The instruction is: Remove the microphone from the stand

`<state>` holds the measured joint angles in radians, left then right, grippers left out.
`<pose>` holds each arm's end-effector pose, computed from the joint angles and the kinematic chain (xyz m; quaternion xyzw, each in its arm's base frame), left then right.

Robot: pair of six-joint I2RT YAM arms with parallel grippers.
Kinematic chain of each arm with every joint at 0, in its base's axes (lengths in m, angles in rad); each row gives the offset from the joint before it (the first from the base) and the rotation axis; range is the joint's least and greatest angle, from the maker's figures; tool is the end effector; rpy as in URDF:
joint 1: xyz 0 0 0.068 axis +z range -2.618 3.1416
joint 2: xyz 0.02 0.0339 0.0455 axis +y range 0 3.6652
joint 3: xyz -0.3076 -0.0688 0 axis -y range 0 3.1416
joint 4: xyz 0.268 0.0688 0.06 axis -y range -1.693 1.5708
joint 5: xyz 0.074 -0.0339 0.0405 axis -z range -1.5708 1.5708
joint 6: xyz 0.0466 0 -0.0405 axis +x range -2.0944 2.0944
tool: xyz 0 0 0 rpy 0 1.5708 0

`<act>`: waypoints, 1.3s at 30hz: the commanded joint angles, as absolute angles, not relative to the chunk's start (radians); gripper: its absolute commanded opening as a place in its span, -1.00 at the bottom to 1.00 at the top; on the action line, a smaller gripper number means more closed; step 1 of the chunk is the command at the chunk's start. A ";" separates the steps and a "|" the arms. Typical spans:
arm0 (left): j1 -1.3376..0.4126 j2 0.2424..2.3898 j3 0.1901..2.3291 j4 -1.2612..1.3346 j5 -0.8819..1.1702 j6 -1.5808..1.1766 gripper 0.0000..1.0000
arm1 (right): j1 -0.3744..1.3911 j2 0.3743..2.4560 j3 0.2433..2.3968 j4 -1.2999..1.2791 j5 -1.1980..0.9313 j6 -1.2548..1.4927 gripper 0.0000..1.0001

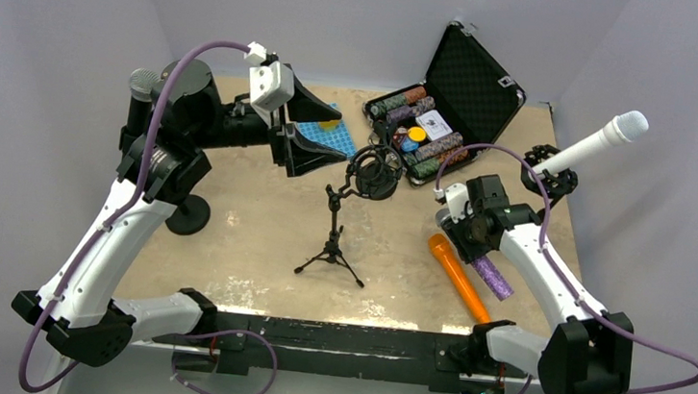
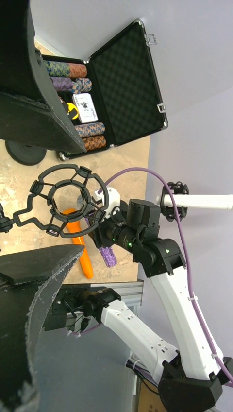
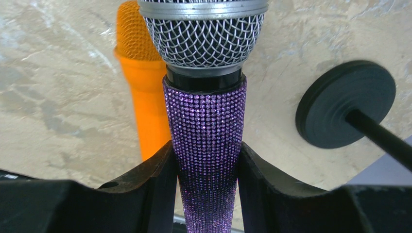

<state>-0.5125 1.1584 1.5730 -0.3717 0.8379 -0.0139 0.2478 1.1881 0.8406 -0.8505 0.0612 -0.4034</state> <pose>0.1773 -0.1395 0.5627 0.4406 0.5399 -0.4433 0.5637 0.2154 0.0516 0.2518 -0.3088 0.9324 -0.0444 0.1823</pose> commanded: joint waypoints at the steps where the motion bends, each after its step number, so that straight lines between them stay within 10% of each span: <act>1: -0.506 1.148 1.574 -0.376 0.856 0.023 0.45 | 0.224 1.235 0.818 -0.760 0.018 -0.511 -0.80; 13: -0.505 1.158 1.583 -0.388 0.857 0.041 0.45 | 0.187 1.354 0.845 -0.799 0.030 -0.422 -0.15; 39: -0.506 0.925 1.349 -0.708 0.763 0.331 0.47 | 0.176 1.116 0.930 -0.970 -0.125 -0.443 0.12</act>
<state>-0.5110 1.0191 1.4342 -0.6281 0.8124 0.2329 0.1806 1.2320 0.8413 -0.8982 -0.0479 -0.4313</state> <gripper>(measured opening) 0.728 0.556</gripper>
